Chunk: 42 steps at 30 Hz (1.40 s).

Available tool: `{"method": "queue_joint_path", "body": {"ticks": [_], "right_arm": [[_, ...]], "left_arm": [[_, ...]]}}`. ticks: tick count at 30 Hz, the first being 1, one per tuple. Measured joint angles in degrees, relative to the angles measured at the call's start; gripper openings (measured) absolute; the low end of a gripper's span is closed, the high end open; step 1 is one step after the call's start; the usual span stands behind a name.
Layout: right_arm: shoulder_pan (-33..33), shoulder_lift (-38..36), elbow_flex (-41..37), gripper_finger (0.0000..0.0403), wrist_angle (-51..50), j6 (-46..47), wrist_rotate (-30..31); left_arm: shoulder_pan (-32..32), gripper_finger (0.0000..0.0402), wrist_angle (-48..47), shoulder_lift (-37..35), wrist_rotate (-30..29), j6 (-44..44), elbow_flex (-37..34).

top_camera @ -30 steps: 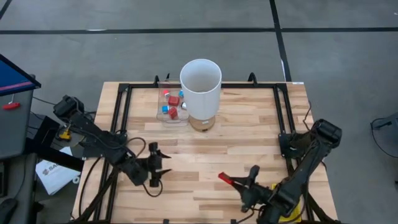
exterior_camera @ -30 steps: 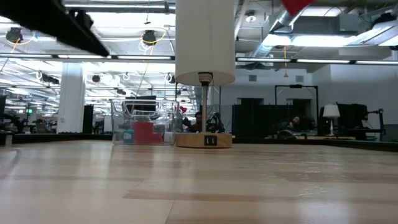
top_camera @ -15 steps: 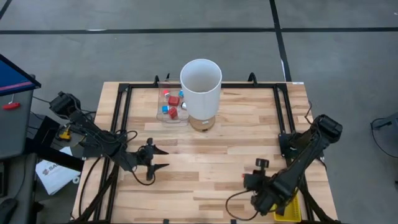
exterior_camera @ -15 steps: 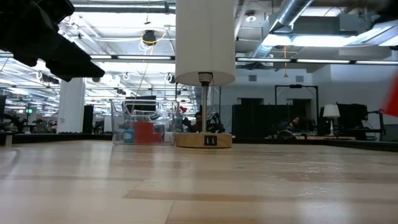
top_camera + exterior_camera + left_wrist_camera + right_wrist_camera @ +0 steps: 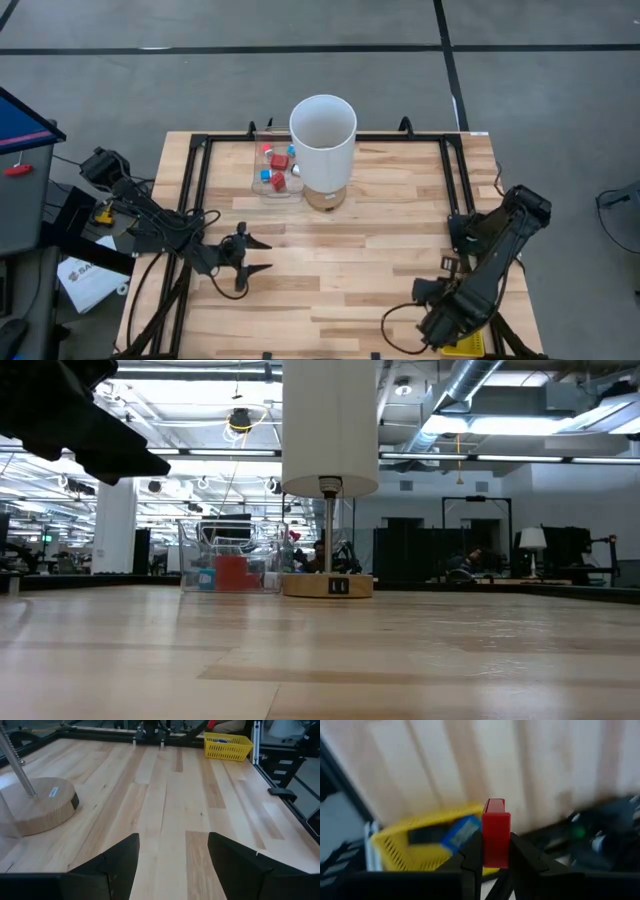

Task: Pick & Place Office items
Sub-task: Put the red digital timer into the yellow basket

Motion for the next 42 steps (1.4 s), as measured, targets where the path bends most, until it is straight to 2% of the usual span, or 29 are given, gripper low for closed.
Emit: {"method": "queue_joint_path", "body": {"ticks": [4, 8, 14, 18, 26, 35, 42], "right_arm": [[0.64, 2.08, 0.03, 0.0060, -0.22, 1.62, -9.78], [3.03, 2.59, -0.04, 0.0060, 0.42, 6.53, -14.10], [8.12, 2.88, -0.03, 0.0060, 6.74, 18.49, -14.96], [10.55, 4.67, -0.02, 0.0060, 11.99, 23.24, -15.82], [11.58, 9.44, -0.04, 0.0060, 16.58, 23.31, -16.71], [11.23, 10.68, -0.04, 0.0061, 16.17, 23.75, -17.90], [11.13, 10.68, -0.04, 0.0101, 14.28, 26.00, -16.32]], "left_arm": [[-0.46, 0.0232, 0.00, 0.00, 0.02, -0.01, 0.00], [-0.88, 0.0232, 0.00, 0.00, 0.02, 0.17, 0.00], [-0.88, 0.0232, -0.02, 0.01, 0.03, 0.37, 0.00], [-0.88, 0.0232, -0.04, 0.02, 0.04, 0.64, 0.00], [-0.86, 0.0232, -0.04, 0.03, 0.04, 1.84, 0.00], [-0.72, 0.0232, -0.04, 0.04, 0.07, 3.30, 0.00], [-0.70, 0.0232, -0.04, 0.04, 0.07, 3.58, 0.00]]}}
